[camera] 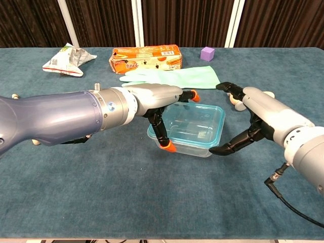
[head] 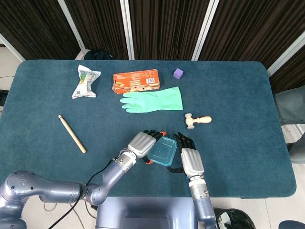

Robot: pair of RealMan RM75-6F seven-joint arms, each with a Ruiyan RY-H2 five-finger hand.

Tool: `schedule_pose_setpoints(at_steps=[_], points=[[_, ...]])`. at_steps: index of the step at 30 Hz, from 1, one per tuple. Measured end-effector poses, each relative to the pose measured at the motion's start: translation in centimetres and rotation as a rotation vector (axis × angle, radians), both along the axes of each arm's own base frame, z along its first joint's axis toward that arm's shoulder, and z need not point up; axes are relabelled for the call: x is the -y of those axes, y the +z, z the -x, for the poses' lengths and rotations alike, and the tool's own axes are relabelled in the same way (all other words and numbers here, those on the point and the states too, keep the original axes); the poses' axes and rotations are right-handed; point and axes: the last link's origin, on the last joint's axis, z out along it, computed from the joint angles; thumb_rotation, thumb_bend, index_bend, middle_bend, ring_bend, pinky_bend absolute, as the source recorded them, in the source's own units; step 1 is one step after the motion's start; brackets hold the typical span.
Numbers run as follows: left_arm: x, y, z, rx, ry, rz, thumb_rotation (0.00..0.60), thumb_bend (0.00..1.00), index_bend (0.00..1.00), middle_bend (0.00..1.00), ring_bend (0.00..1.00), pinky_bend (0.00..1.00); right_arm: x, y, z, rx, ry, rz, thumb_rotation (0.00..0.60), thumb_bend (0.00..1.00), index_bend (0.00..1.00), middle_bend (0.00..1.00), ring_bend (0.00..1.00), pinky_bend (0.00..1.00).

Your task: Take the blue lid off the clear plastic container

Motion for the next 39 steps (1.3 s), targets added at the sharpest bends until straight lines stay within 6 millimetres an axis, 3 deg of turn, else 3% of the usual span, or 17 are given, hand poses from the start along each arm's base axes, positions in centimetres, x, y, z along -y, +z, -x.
schedule_pose_setpoints(at_steps=[39], points=[[0.6, -0.7, -0.4, -0.066, -0.042, 0.027, 0.6, 0.15, 0.12, 0.23, 0.26, 0.44, 0.6, 0.1, -1.6, 0.102, -0.06, 0.011, 0.6, 0.2, 0.0, 0.0, 0.0, 0.0]])
